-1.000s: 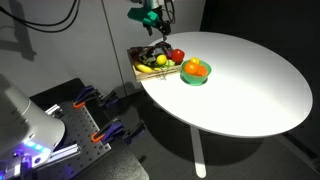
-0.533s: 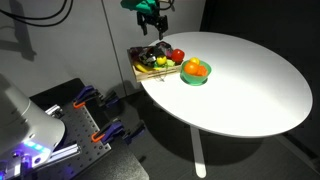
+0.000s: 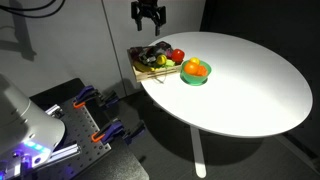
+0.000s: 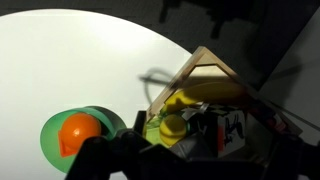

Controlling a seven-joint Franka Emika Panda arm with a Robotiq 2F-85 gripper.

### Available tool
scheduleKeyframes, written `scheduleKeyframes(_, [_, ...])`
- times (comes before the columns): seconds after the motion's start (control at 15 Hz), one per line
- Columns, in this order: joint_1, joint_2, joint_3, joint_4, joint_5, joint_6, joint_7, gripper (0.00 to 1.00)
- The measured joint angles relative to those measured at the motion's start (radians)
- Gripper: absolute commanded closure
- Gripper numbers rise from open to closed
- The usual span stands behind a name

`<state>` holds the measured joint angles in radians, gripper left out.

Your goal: Pick up the gray block and out it on the pile in the wooden tray

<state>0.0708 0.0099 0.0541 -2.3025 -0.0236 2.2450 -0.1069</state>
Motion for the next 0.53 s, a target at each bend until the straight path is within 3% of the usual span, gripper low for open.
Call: scheduleKeyframes(0.53, [-0.006,-0.141,-0.029,-0.036,0.146,-0.109,-0.134,0.0])
